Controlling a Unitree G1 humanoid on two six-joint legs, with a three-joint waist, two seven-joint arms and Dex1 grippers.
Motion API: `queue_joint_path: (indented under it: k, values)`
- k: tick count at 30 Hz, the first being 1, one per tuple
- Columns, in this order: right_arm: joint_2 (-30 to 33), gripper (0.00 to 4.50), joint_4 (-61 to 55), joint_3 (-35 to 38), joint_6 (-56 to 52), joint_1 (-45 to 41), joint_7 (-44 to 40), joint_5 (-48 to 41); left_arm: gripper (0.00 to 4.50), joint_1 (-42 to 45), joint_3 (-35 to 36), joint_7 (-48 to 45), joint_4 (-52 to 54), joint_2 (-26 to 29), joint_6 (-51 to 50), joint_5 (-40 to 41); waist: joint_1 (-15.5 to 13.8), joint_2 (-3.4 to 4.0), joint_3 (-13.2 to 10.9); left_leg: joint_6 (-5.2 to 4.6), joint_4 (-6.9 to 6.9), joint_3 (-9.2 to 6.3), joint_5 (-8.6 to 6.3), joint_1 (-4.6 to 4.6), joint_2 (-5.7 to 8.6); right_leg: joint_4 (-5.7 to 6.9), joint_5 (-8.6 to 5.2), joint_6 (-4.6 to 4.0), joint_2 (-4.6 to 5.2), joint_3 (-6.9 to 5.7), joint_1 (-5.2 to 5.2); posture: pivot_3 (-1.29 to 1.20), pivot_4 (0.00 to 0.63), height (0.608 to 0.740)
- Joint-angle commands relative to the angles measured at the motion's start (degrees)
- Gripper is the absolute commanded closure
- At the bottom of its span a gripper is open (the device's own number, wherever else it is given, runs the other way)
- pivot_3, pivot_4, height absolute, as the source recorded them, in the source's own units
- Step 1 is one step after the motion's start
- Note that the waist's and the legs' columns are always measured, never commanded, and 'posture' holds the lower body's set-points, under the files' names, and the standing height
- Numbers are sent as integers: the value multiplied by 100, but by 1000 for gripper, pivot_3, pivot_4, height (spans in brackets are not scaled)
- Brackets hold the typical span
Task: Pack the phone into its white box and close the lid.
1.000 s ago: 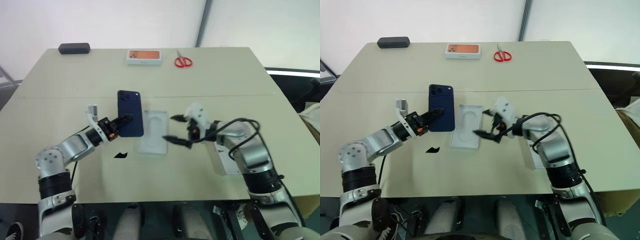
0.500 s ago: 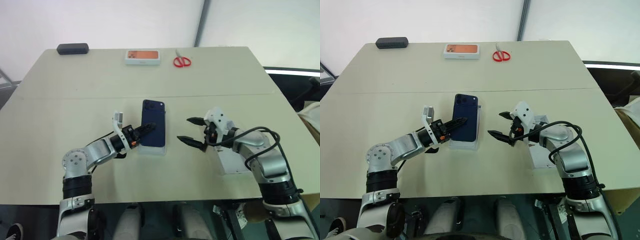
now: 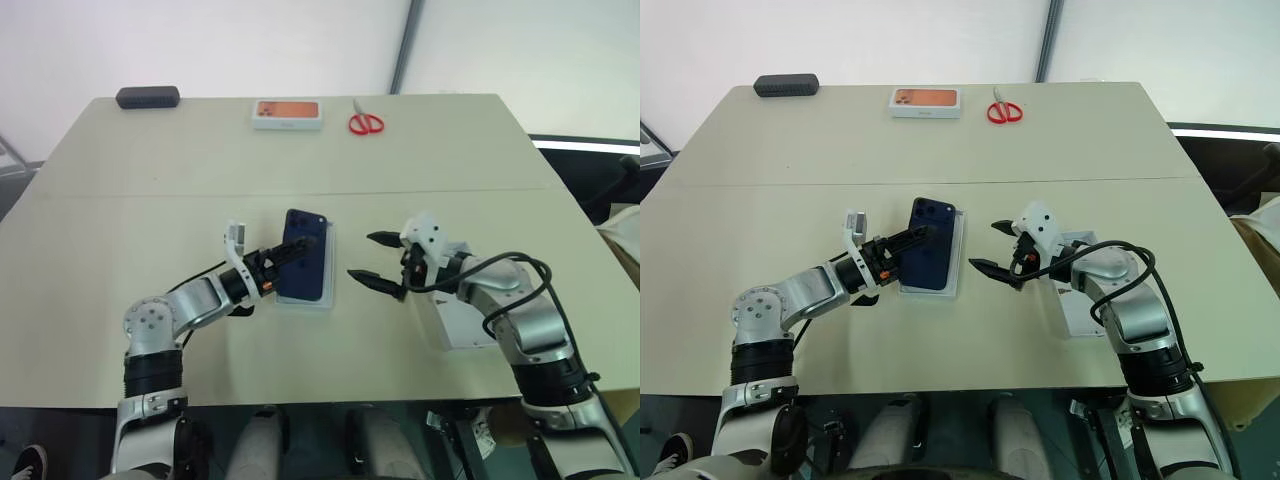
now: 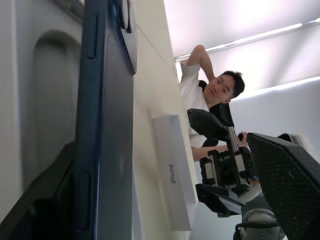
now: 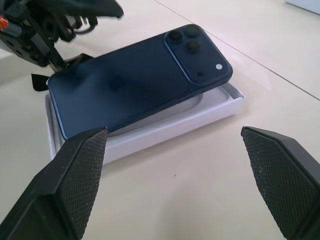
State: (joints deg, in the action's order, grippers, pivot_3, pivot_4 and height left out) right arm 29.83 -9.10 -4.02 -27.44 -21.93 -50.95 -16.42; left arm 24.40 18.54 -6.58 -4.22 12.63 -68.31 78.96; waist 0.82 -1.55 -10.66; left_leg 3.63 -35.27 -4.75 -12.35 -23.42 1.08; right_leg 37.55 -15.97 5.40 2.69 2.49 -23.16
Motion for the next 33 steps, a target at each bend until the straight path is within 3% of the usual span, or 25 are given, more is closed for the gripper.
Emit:
queue_joint_path:
  k: [1,9,22,27,28,31,33]
  values:
    - [4,0,-43,-21,124,-51,35,-8,81,37,11,24,277,49,-11,158,-2,0,0,0,0,0,0,0,0,0,0,0,0,0,0,0,150,740]
    - [-6,0,62,-123,209,-109,52,20,81,91,42,462,529,244,-23,210,-1,0,0,0,0,-2,0,0,0,0,0,0,1,0,0,0,150,740]
    - [-4,0,204,-261,348,-141,36,88,81,-158,88,923,963,697,43,1057,-4,0,0,0,-1,-5,0,1,-2,0,0,0,1,0,1,0,150,740]
    - [-24,0,242,-297,385,-161,28,102,81,-113,175,736,926,1044,254,895,-4,0,0,0,-1,-3,0,1,-1,0,0,0,0,0,2,0,150,740]
    - [-28,0,253,-295,420,-166,12,106,305,-67,178,631,855,1179,362,654,-4,0,0,0,-1,-3,0,1,-1,0,0,0,0,0,2,0,150,740]
    - [-6,874,305,-318,542,-169,22,199,1254,25,-18,262,715,1623,802,-388,9,0,0,0,0,-1,0,2,-1,0,0,-1,-2,0,1,0,150,740]
    - [17,1941,420,-410,758,-182,103,426,2312,37,-246,-67,672,1787,962,-878,5,0,0,0,1,2,0,2,0,0,-1,-1,-4,0,1,0,150,740]
